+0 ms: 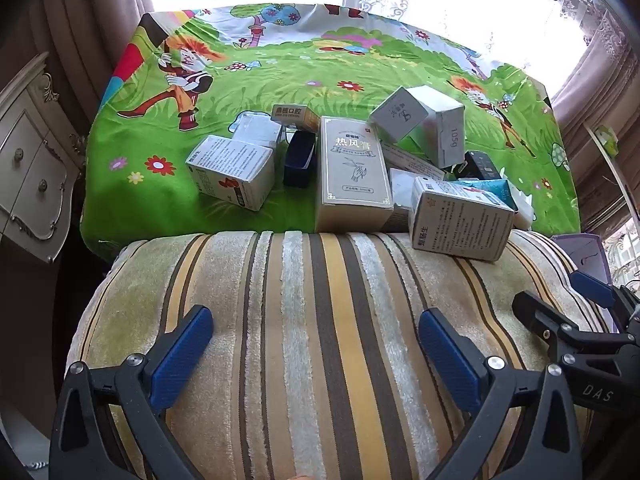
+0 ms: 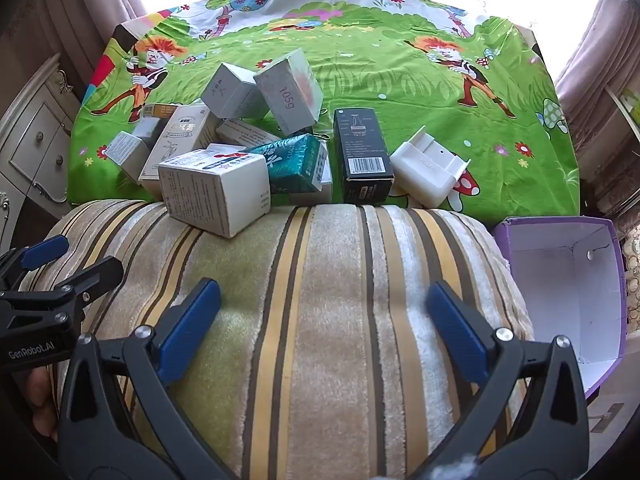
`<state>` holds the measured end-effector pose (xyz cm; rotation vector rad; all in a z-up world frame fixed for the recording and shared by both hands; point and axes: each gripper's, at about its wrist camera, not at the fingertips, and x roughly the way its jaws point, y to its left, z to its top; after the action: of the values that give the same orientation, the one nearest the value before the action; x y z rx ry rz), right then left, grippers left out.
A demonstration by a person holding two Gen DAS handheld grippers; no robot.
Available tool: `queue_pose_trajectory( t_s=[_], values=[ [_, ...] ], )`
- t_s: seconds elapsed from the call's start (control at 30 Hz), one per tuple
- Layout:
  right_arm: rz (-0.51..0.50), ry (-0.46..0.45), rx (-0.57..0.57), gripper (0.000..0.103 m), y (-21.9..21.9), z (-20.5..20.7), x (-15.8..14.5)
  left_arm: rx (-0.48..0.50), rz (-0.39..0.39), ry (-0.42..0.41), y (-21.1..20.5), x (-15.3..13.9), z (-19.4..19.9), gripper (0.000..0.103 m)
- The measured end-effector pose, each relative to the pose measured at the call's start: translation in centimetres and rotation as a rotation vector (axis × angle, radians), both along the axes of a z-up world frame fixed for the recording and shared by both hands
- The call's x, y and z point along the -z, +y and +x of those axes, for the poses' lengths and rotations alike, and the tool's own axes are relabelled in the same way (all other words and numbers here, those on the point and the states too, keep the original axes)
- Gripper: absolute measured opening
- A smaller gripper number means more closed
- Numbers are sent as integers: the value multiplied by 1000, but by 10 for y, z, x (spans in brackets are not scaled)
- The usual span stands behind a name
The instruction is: Organize rigid objects
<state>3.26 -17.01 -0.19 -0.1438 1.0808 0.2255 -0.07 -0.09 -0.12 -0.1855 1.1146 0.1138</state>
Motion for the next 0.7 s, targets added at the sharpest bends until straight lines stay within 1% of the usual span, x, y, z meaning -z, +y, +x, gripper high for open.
queue_pose_trajectory(
  t_s=[0.37,0.5,0.6,0.7],
  values=[
    [10,-20,6,103,0,-2,1,-5,-15,1,2,0,-1,103],
    [9,-21,7,103,1,-3,1,-7,-45,3,6,0,-2,103],
    [11,-20,7,103,0,-2,1,-8,-47,1,6,0,-1,103],
    [5,-15,6,103,1,-2,1,-13,-70,-24,8,-3,-5,103]
  ],
)
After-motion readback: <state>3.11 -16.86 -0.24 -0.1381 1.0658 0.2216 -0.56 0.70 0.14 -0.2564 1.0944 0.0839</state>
